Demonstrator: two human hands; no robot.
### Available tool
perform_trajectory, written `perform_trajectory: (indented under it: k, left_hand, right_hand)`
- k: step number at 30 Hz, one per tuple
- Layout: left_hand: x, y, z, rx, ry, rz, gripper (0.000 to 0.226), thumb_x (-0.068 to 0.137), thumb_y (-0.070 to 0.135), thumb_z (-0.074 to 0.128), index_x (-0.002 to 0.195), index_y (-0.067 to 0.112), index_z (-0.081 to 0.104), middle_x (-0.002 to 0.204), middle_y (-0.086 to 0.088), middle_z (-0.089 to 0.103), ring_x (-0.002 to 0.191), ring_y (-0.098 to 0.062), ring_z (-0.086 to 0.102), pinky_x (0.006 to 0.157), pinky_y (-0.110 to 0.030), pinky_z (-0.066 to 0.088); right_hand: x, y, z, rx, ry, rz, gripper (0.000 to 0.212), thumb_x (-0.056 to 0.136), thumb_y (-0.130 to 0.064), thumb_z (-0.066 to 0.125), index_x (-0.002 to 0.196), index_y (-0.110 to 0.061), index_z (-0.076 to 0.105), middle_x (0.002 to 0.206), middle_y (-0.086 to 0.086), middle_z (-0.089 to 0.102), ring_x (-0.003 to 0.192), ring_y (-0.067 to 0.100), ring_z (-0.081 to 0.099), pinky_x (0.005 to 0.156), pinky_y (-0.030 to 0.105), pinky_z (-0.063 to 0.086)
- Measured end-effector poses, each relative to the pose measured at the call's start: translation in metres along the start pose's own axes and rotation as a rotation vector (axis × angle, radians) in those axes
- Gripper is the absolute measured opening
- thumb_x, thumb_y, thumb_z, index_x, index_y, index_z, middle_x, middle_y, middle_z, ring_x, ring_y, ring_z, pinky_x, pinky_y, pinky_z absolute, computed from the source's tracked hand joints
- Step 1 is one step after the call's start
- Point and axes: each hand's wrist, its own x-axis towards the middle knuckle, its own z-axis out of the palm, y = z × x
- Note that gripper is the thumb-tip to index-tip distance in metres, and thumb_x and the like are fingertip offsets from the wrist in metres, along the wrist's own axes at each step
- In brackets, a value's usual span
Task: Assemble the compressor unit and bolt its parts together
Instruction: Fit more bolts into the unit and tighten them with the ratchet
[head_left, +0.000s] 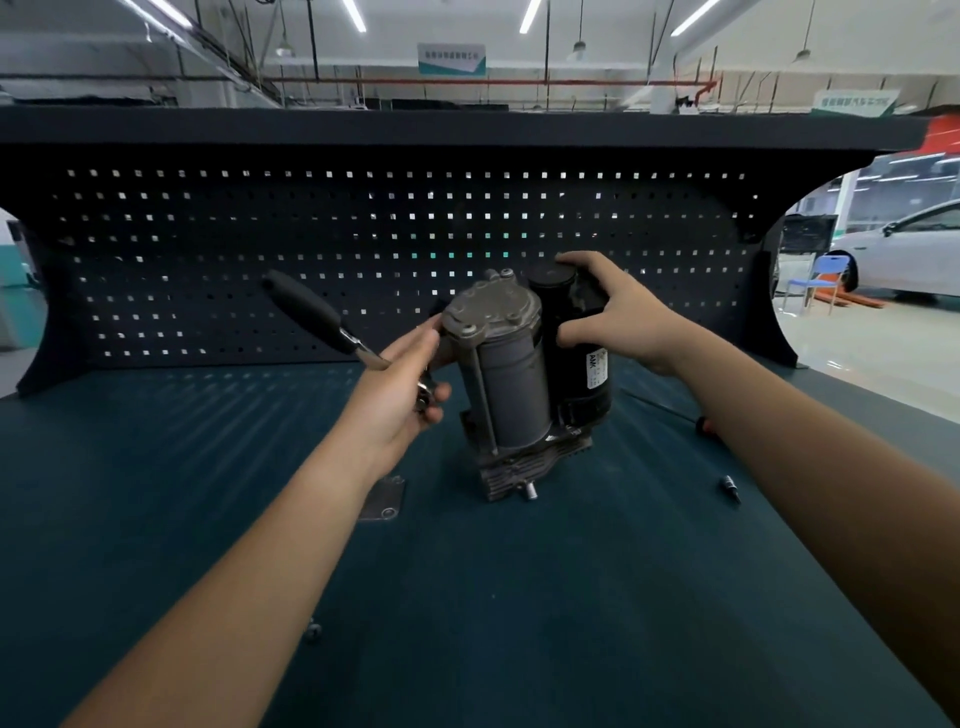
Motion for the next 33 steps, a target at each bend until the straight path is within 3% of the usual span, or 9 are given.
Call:
perform_trajectory:
  k: [9,14,18,24,29,33]
  left_hand:
    - [0.001,-0.013,0.011,-0.029,0.048,0.112,0.039,0.092,0.005,0.051,0.096,0.042,0.062,0.075,0.015,0.061,0.048,0.0,0.048,0.042,-0.015,0.036]
    - [0.002,-0.014,0.009,0.119,0.029,0.173,0.051,0.09,0.001,0.049,0.111,0.046,0.054,0.083,0.015,0.06,0.048,0.003,0.048,0.044,-0.013,0.037]
    - [0.006,-0.016,0.012,0.201,0.023,0.19,0.059,0.09,-0.001,0.047,0.123,0.048,0.042,0.102,0.019,0.059,0.046,0.006,0.047,0.045,-0.01,0.039]
    - [0.012,-0.016,0.009,0.134,0.049,0.144,0.054,0.088,-0.002,0.046,0.098,0.05,0.052,0.098,0.021,0.062,0.046,0.002,0.048,0.044,-0.014,0.037]
    - [0.017,-0.02,0.007,0.129,0.062,0.134,0.054,0.088,-0.004,0.046,0.124,0.037,0.049,0.086,0.025,0.064,0.047,0.001,0.048,0.043,-0.014,0.037]
    - [0.017,-0.021,0.007,0.163,0.07,0.148,0.053,0.087,-0.004,0.045,0.124,0.034,0.048,0.085,0.025,0.063,0.045,0.002,0.048,0.042,-0.013,0.037]
  right_hand:
    - [0.023,0.002,-0.008,0.032,-0.11,0.094,0.069,0.073,0.01,0.06,0.125,-0.033,0.047,0.098,-0.005,0.056,0.077,0.011,0.056,0.048,0.015,0.047]
    - [0.044,0.004,-0.004,-0.062,-0.132,0.151,0.073,0.073,0.008,0.058,0.13,-0.036,0.046,0.102,0.0,0.056,0.081,0.017,0.056,0.063,0.028,0.052]
    - [0.053,0.01,0.001,0.018,-0.127,0.197,0.069,0.075,0.008,0.053,0.129,-0.035,0.047,0.102,0.001,0.055,0.081,0.017,0.056,0.056,0.023,0.052]
    - [0.064,0.018,0.004,0.129,-0.127,0.245,0.065,0.072,0.011,0.051,0.115,-0.039,0.054,0.109,0.004,0.056,0.09,0.023,0.055,0.081,0.043,0.053]
    - [0.065,0.019,0.006,0.217,-0.124,0.269,0.065,0.072,0.014,0.048,0.11,-0.037,0.057,0.107,0.004,0.057,0.088,0.023,0.056,0.067,0.034,0.058]
    - [0.059,0.016,0.004,0.169,-0.111,0.263,0.065,0.074,0.012,0.05,0.117,-0.037,0.053,0.108,0.005,0.055,0.092,0.025,0.056,0.08,0.042,0.053]
